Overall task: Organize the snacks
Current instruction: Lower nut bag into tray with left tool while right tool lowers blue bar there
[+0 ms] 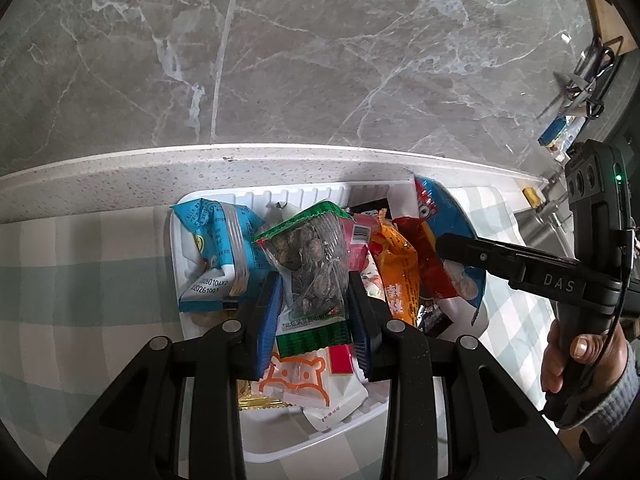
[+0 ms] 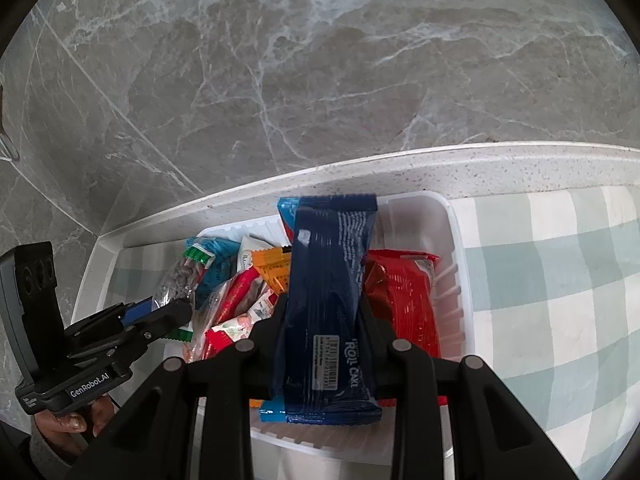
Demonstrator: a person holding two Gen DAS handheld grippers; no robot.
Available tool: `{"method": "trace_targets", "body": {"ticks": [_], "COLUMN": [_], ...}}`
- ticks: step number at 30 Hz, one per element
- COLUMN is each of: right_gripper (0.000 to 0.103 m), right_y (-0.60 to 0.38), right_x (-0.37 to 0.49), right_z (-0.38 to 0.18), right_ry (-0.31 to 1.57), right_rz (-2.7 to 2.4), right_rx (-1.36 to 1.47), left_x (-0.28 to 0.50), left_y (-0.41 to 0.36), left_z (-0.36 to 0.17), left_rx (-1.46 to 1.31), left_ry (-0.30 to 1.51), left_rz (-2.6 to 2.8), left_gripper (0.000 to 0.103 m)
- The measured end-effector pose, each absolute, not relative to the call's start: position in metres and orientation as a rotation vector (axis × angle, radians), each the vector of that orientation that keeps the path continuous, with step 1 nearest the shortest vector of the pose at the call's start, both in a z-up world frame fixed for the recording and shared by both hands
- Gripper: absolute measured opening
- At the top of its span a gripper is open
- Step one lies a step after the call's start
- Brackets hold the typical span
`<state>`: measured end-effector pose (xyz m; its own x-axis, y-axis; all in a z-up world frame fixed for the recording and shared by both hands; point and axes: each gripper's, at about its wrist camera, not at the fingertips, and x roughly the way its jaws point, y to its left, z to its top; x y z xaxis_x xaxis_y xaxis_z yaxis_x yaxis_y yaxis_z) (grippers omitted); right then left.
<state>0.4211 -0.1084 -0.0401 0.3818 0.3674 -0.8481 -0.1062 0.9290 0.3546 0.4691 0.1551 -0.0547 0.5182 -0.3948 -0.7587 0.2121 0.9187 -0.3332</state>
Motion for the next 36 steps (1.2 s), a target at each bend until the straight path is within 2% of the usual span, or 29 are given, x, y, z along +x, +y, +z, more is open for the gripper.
{"method": "trace_targets", "body": {"ticks": [4, 7, 10, 13, 20, 27, 30, 32, 36], "right_gripper": [0.034, 0.034, 0.035, 0.035, 0.044, 0.045, 0.05, 0.052, 0.052], "right_y": [-0.106, -0.103, -0.101, -0.1, -0.095, -0.096, -0.097, -0.098, -0.098], "right_x": [0.424, 0.425, 0.425, 0.423, 0.421, 0.416, 0.413, 0.41, 0.404], "right_z": [-0.042, -0.042, -0.042, -0.042, -0.039, -0.035, -0.031, -0.028, -0.022], "right_ry": [1.142, 1.143, 1.143, 1.14, 1.129, 1.119, 1.108, 1.1, 1.086], "right_rz": [0.302, 0.296, 0.294, 0.294, 0.293, 0.291, 0.289, 0.29, 0.288], "right_rx": [0.244, 0.232, 0.216, 0.2, 0.177, 0.171, 0.176, 0.181, 0.185], "left_x": [0.471, 0.472, 0.474, 0.474, 0.473, 0.469, 0.465, 0.463, 0.456], "left_y": [0.154, 0.151, 0.149, 0.149, 0.148, 0.148, 0.151, 0.151, 0.154], "left_z": [-0.056, -0.06, -0.063, -0.064, -0.061, -0.056, -0.053, -0.052, -0.049], "left_rx": [-0.205, -0.194, -0.194, -0.196, -0.2, -0.214, -0.222, -0.22, -0.224], "left_ry": [0.964, 0.974, 0.984, 0.984, 0.977, 0.965, 0.963, 0.962, 0.953], "left_rz": [-0.36, -0.347, -0.338, -0.331, -0.336, -0.336, -0.333, -0.329, -0.321], "left_gripper": [0.031, 0.04, 0.042, 0.052, 0.058, 0.071, 0.073, 0.081, 0.087]}}
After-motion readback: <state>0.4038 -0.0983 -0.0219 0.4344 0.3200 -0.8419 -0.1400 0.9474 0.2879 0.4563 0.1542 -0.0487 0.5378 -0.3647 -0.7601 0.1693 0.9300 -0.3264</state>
